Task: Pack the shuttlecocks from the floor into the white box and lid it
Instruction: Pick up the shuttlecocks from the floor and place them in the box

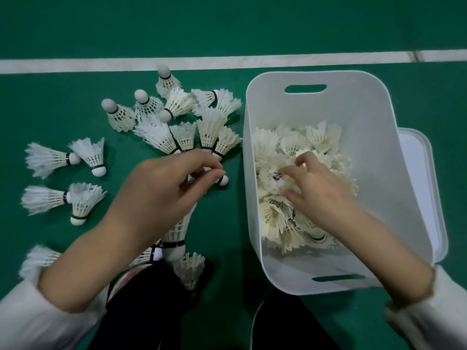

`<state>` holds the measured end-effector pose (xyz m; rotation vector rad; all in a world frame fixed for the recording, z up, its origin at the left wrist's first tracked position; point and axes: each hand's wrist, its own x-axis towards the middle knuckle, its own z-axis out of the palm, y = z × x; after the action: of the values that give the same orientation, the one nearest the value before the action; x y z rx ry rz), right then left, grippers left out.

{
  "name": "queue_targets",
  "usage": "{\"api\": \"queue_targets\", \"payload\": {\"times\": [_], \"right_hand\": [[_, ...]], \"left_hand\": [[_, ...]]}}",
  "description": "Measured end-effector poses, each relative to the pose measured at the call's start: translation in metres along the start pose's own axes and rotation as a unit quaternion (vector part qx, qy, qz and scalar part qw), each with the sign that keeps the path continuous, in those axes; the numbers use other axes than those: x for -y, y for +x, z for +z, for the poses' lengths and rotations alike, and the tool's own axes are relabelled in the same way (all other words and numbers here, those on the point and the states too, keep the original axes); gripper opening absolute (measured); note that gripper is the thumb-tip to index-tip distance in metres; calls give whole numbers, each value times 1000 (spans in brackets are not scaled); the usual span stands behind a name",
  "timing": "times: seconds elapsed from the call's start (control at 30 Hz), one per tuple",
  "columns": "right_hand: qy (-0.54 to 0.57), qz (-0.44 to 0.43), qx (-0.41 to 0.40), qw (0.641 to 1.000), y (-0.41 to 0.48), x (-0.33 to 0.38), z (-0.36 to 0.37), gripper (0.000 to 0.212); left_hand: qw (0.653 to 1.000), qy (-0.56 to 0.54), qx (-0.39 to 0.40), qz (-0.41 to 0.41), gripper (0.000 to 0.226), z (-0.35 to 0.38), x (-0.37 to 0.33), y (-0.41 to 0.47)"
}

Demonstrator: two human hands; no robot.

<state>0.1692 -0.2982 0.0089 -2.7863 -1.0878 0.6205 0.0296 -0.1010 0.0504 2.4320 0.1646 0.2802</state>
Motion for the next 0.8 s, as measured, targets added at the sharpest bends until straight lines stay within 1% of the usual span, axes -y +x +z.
{"api": "queue_targets", "payload": {"times": [0.03,0.07,0.1,0.13,0.17,0.2,0.23,0.3,0.33,0.4,0.47,0.53,0.57,0.63,0.7,0.73,0.8], "right_hand": [[17,-3,-15,1000,-5,3,-10,42],[57,-16,-48,997,-11,8,-21,44],[124,-34,-75,989,-17,14,-33,45],[207,-50,-77,974,-23,22,-43,47],[293,-58,-50,953,-28,31,-50,52],[361,-60,-3,931,-29,41,-52,59],[399,-62,41,914,-29,50,-51,66],[417,-83,81,901,-23,63,-40,69],[430,-92,84,894,-20,68,-35,65],[481,-83,83,869,-16,75,-30,53],[535,-57,95,838,-16,76,-27,42],[578,-41,96,809,-16,70,-24,25],[585,-44,82,806,-16,66,-25,18],[582,-47,34,811,-14,54,-31,3],[583,-5,-32,812,-10,37,-39,8],[578,25,-64,813,-6,27,-42,12],[540,67,-114,831,4,8,-44,16]], "left_hand": [[1000,0,-4,11,24,-1,-3,3],[1000,-3,-9,21,23,-3,-6,7],[999,-8,-16,31,23,-5,-10,12],[999,-16,-24,40,22,-7,-15,17],[998,-23,-31,50,21,-8,-19,22],[997,-28,-39,62,21,-7,-24,28],[996,-31,-48,72,20,-6,-28,33],[993,-40,-63,88,19,0,-37,42],[992,-42,-67,94,19,3,-40,45],[992,-39,-67,99,18,7,-42,49],[993,-42,-72,87,17,9,-39,50],[993,-45,-87,64,16,7,-34,51],[994,-44,-93,48,17,6,-31,51],[994,-40,-101,7,18,3,-19,51],[994,-23,-100,-45,18,4,2,48],[994,-5,-85,-74,19,7,17,46],[990,42,-21,-134,24,18,50,36]]}}
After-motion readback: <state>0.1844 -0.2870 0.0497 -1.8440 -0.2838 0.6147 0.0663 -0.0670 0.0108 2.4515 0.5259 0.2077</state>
